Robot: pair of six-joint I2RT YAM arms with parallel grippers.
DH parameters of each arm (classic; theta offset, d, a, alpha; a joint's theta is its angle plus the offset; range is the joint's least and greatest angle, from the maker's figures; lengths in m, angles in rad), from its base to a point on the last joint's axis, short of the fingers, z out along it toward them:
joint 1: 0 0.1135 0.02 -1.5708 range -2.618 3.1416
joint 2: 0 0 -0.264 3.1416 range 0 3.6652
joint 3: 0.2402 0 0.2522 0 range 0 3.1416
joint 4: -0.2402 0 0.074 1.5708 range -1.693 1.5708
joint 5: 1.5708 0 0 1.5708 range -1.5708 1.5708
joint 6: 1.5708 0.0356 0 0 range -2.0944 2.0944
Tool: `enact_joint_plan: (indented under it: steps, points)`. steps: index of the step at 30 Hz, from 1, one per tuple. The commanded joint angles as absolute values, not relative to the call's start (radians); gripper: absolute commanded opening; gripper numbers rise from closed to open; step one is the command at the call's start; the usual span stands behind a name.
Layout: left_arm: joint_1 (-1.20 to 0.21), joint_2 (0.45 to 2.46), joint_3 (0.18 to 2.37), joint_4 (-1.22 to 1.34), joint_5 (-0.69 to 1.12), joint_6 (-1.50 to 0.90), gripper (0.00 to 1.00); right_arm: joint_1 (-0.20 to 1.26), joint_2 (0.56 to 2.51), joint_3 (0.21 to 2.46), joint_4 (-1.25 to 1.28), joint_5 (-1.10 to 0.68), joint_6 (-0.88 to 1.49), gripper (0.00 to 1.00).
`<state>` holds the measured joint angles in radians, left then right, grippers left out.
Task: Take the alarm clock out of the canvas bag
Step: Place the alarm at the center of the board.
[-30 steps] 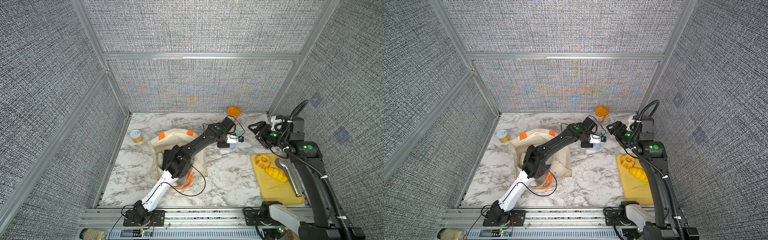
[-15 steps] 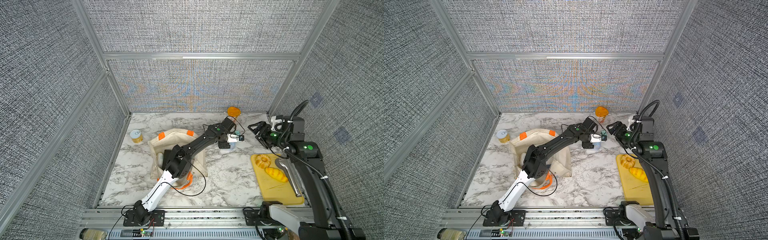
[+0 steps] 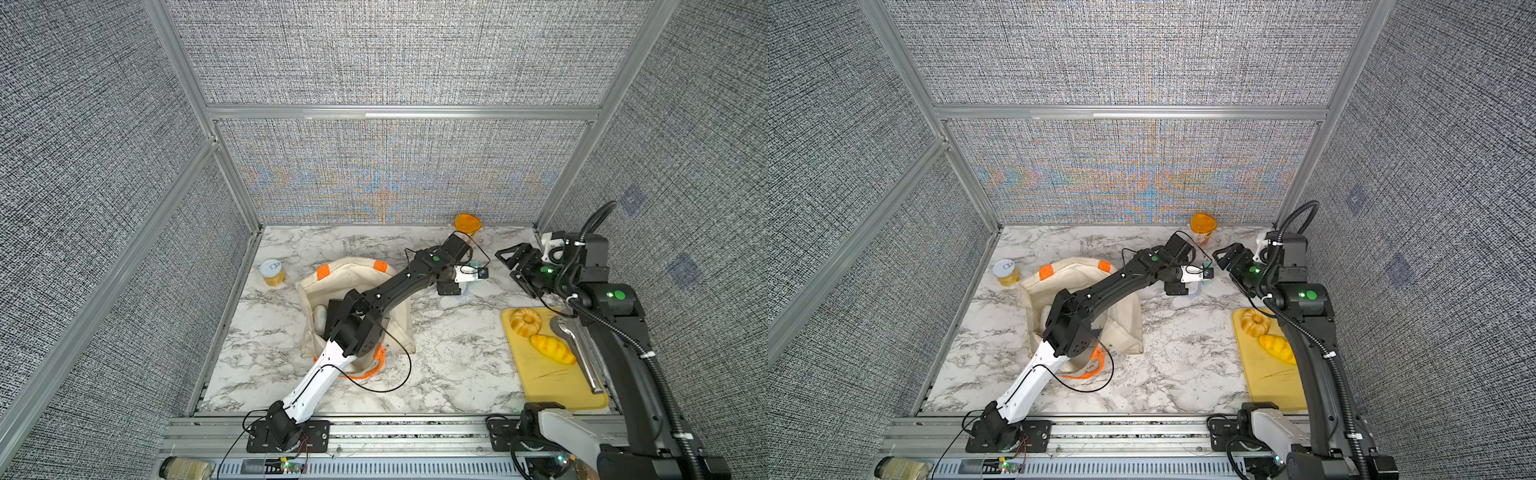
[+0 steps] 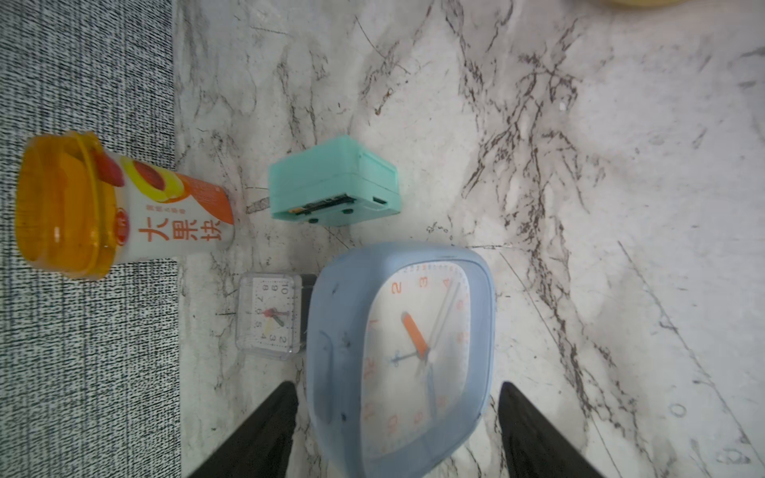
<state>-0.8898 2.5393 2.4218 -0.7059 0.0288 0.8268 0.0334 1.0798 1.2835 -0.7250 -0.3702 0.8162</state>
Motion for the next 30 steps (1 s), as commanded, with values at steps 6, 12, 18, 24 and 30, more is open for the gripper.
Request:
enact_joint_plan:
  steps: [6, 12, 18, 24, 30]
  points:
    - [-0.89, 2.515, 2.417, -0.663, 0.011, 0.818, 0.78, 0.034, 1.077, 1.29, -0.705, -0.37, 0.816, 0.8]
    - [-0.89, 2.489, 2.41, -0.6, -0.01, 0.772, 0.77, 0.034, 1.077, 1.307, -0.715, -0.362, 0.811, 0.81]
    - [-0.888, 2.322, 2.336, -0.337, -0.125, 0.713, 0.8, 0.034, 1.085, 1.385, -0.729, -0.36, 0.776, 0.81]
    - [-0.884, 2.051, 2.261, -0.099, -0.363, 0.683, 0.86, 0.04, 1.113, 1.547, -0.695, -0.454, 0.715, 0.81]
    - [-0.868, 1.84, 2.491, -0.469, -0.739, 0.338, 0.93, 0.278, 1.278, 1.86, -0.842, -0.419, 0.558, 0.8]
